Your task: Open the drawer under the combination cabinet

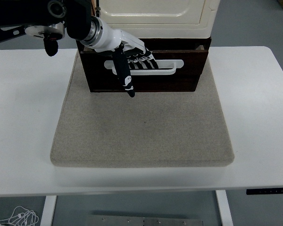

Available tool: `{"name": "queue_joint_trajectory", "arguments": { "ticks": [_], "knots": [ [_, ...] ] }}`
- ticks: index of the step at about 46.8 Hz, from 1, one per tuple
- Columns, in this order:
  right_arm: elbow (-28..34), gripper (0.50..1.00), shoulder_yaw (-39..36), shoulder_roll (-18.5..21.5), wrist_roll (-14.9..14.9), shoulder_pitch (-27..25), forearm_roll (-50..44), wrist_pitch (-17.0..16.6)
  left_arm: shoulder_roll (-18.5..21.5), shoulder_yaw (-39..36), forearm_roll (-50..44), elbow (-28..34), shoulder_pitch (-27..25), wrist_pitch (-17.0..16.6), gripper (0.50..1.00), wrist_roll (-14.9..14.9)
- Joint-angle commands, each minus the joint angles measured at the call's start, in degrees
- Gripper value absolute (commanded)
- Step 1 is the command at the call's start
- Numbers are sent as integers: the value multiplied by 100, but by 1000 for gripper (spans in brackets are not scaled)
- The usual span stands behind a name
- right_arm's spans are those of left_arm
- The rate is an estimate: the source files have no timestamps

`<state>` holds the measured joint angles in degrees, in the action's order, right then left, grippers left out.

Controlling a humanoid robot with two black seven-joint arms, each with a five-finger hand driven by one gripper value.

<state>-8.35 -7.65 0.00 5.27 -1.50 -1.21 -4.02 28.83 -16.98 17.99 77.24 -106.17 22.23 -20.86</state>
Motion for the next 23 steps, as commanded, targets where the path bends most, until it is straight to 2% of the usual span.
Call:
{"name": "queue_joint_trajectory", "arguments": {
  "ticks": [1, 14, 23],
  "knots": [
    [0, 926, 0, 0, 0, 0, 7, -2, 53, 10, 3, 11, 0, 150, 1000, -6],
    [0, 928, 0, 0, 0, 0, 7, -2, 202, 151, 3, 116, -8, 555, 1000, -14],
    [0, 926, 0, 0, 0, 0, -2, -2, 202, 265, 3, 221, -8, 678, 1000, -23]
  ]
}}
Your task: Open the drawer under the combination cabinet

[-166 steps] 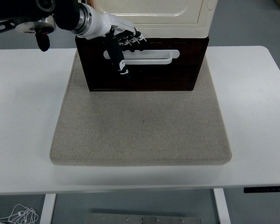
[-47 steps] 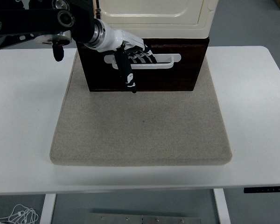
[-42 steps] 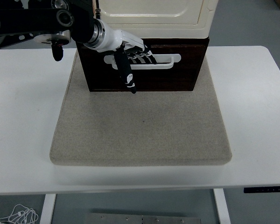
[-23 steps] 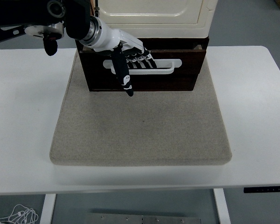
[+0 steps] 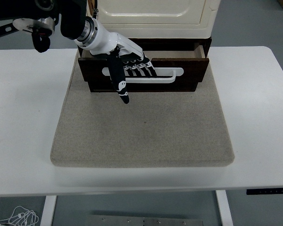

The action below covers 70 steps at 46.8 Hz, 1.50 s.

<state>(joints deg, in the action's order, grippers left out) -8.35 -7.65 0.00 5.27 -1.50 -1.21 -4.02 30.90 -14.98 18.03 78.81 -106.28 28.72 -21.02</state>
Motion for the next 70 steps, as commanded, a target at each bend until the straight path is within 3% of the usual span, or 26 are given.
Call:
{"name": "queue_joint_trajectory", "arguments": {
  "ticks": [1, 37, 45, 63, 70],
  "knots": [
    [0, 928, 0, 0, 0, 1, -2, -2, -5, 83, -1, 82, 2, 46, 1000, -8],
    [0, 926, 0, 0, 0, 1, -2, 7, 109, 355, -10, 301, -77, 626, 1000, -17],
    [0, 926, 0, 0, 0, 1, -2, 7, 171, 601, -89, 301, -77, 628, 1000, -17],
    [0, 926, 0, 0, 0, 1, 7, -2, 277, 2375, -598, 100, 54, 628, 1000, 27],
    [0, 926, 0, 0, 0, 1, -2, -2, 268, 3579, -590, -225, 353, 628, 1000, 299]
  ]
}}
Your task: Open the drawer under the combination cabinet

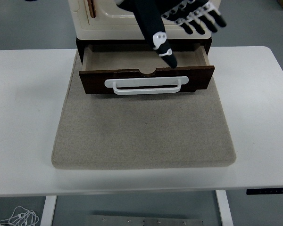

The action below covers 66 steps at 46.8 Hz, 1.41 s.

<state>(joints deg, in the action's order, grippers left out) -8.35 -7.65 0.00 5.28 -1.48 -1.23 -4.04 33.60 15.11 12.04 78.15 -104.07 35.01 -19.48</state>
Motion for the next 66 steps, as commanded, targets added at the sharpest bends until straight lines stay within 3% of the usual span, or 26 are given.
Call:
{"name": "queue_joint_trajectory", "arguments": {
  "ticks": [1, 9, 14, 21, 26, 35, 48, 66],
  "knots": [
    [0, 926, 0, 0, -1, -1, 9, 0, -3, 790, 9, -229, 167, -1, 1000, 190],
    [0, 926, 0, 0, -1, -1, 0, 0, -222, 2504, 35, -967, 501, -3, 1000, 497],
    [0, 926, 0, 0, -1, -1, 0, 0, -284, 3173, 88, -1468, 590, -652, 1000, 717],
    [0, 926, 0, 0, -1, -1, 0, 0, -222, 3393, 79, -2251, 581, -1680, 1000, 910],
    [0, 926, 0, 0, -1, -1, 0, 0, -152, 3402, 88, -2936, 572, -2033, 1000, 1130],
    [0, 926, 0, 0, -1, -1, 9, 0, 147, 3437, -96, -3911, 607, -2648, 1000, 1174],
    [0, 928, 0, 0, -1, -1, 0, 0, 85, 3349, -1125, -5810, 817, -2745, 1000, 1052],
    [0, 926, 0, 0, -1, -1, 0, 0, -240, 3385, -1897, -5934, 2777, -2754, 1000, 972]
  ]
}}
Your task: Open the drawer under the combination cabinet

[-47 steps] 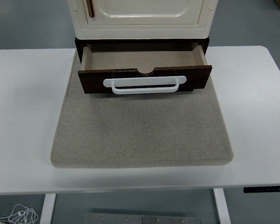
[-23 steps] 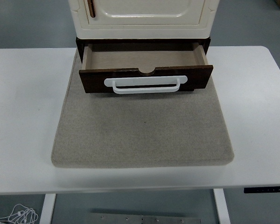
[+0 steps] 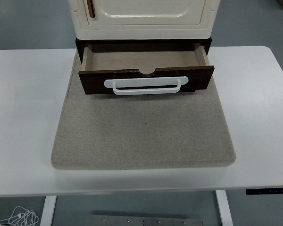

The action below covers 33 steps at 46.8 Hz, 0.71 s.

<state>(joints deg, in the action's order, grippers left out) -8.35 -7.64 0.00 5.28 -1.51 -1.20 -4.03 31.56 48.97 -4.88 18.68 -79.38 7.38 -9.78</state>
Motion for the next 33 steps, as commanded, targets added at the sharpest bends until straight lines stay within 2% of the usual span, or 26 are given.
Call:
{"name": "queue_joint_trajectory", "arguments": {
  "ticks": [1, 9, 18, 22, 25, 30, 33],
  "knots": [
    [0, 926, 0, 0, -1, 2, 6, -1, -80, -1, -285, 4, 396, 9, 1000, 2],
    [0, 926, 0, 0, -1, 2, -3, -1, -256, 25, -795, 4, 994, 71, 1000, 2],
    [0, 926, 0, 0, -1, 2, -3, 8, -581, 51, -1015, -5, 1363, 124, 1000, 55],
    [0, 926, 9, 0, -1, 2, -3, 8, -686, 51, -1269, -22, 1530, 281, 1000, 143],
    [0, 926, 9, 0, -1, -7, 6, -1, -765, 51, -1568, -22, 1601, 475, 1000, 274],
    [0, 926, 9, 0, -1, -7, 6, -1, -1055, 43, -1709, -49, 1689, 660, 1000, 810],
    [0, 928, 9, 0, -1, -7, 6, -1, -1126, 51, -1744, -49, 1706, 730, 1000, 986]
  ]
}}
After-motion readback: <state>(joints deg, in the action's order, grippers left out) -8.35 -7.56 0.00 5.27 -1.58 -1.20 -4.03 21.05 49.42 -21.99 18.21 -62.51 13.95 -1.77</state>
